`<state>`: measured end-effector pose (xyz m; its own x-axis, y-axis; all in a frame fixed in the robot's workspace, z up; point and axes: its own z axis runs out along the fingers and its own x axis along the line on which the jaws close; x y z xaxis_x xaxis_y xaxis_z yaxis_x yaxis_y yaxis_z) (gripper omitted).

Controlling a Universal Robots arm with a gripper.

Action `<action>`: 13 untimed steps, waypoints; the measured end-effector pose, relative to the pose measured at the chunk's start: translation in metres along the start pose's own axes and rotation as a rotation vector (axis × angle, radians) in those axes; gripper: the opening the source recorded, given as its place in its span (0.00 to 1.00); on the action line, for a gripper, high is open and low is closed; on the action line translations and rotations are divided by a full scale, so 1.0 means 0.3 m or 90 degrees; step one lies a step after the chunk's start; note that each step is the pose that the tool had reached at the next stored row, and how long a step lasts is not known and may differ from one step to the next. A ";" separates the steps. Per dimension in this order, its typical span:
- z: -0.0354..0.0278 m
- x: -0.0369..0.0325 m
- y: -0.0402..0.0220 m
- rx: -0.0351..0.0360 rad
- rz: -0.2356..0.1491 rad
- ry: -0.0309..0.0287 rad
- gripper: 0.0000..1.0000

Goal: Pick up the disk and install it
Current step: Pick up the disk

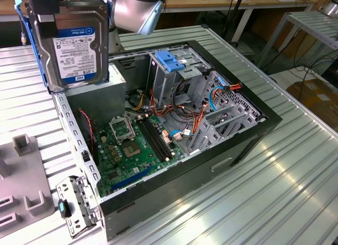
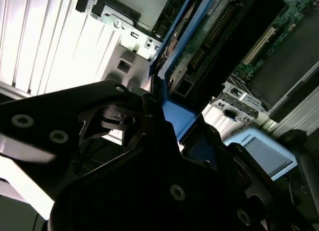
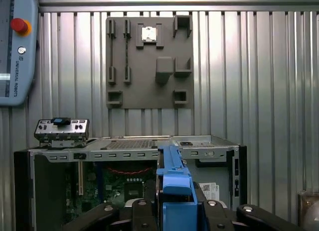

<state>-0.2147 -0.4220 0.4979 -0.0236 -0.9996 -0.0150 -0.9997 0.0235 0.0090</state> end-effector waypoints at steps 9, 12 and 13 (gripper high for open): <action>0.003 0.011 -0.118 0.0000 0.000 0.0003 0.37; 0.005 0.017 -0.140 0.0000 0.000 0.0004 0.37; 0.006 0.019 -0.155 -0.0001 0.000 0.0005 0.37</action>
<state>-0.1684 -0.4289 0.4956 -0.0237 -0.9996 -0.0142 -0.9997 0.0236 0.0091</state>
